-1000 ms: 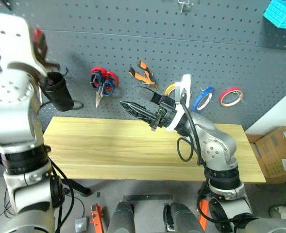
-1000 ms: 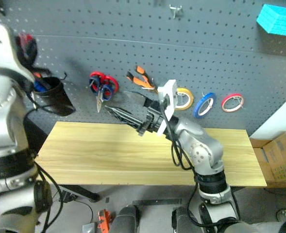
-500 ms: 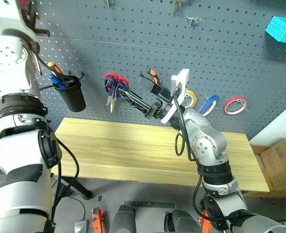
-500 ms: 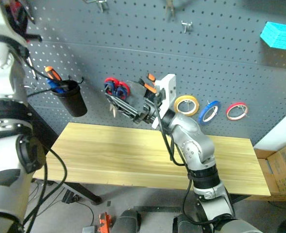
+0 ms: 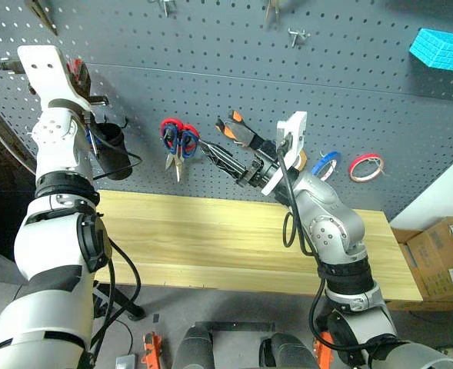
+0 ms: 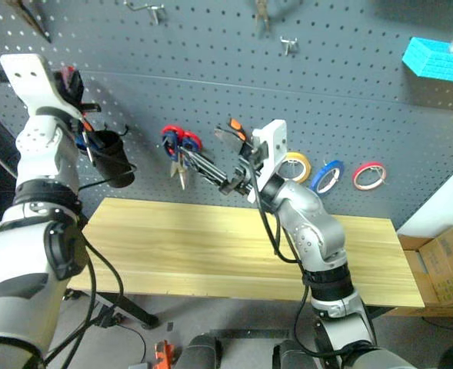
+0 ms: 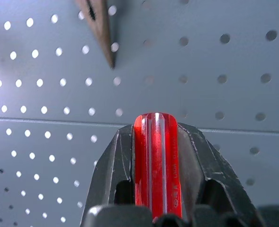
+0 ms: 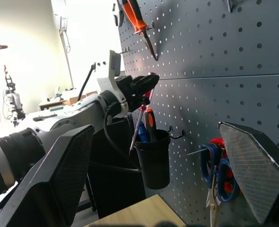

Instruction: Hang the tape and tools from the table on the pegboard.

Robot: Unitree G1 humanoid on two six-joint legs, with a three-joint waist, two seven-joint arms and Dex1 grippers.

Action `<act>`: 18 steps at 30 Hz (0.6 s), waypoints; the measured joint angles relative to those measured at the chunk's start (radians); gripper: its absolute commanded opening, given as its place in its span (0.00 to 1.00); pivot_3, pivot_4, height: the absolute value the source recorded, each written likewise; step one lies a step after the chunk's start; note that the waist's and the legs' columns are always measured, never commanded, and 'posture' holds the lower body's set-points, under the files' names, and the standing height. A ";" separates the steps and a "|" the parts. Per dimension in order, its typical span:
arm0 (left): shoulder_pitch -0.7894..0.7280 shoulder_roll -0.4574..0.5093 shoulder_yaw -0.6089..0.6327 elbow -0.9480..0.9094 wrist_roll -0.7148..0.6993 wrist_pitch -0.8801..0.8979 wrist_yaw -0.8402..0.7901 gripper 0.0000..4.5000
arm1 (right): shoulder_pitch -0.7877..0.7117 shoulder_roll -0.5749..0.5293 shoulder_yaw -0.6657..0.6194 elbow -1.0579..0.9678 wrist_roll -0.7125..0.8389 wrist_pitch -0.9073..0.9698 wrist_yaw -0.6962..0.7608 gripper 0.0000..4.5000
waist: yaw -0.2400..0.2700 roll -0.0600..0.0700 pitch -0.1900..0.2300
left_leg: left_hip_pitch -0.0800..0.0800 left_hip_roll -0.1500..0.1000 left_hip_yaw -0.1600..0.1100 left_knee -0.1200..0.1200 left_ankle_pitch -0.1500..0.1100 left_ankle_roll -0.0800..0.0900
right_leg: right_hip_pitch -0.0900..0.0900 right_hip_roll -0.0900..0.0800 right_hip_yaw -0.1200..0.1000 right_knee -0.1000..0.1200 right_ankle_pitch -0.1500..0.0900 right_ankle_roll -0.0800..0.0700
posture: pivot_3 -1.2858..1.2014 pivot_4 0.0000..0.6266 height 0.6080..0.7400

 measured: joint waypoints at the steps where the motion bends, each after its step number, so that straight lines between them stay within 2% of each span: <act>1: 0.001 0.001 0.000 0.000 0.000 0.000 0.000 0.19 | 0.002 0.000 0.001 0.000 0.000 0.000 0.000 1.00 | 0.000 0.000 0.000 | 0.000 0.000 0.000 0.000 0.000 0.000 | 0.000 0.000 0.000 0.000 0.000 0.000 | 0.58 0.01 1.00; 5: -0.017 0.016 0.001 0.005 -0.007 0.002 -0.006 0.19 | 0.002 0.000 0.001 0.002 -0.004 -0.001 0.002 1.00 | 0.001 -0.001 -0.002 | 0.000 0.000 0.000 0.001 0.001 0.001 | 0.001 0.000 0.000 0.000 0.001 -0.001 | 0.59 0.01 1.00; 11: -0.125 0.059 -0.001 0.018 -0.008 -0.012 -0.008 0.19 | -0.019 0.010 0.002 0.025 -0.015 -0.017 0.011 1.00 | 0.001 -0.001 -0.005 | 0.000 0.000 0.000 0.001 0.001 0.001 | 0.001 0.000 0.000 -0.001 0.001 -0.001 | 0.59 0.01 1.00; 18: -0.113 0.065 -0.003 0.050 -0.008 -0.025 -0.008 0.19 | -0.020 0.012 0.002 0.028 -0.021 -0.031 0.021 1.00 | 0.001 0.000 -0.008 | 0.000 0.000 0.000 0.001 0.001 0.001 | 0.001 0.000 0.000 -0.001 0.001 -0.001 | 0.59 0.02 1.00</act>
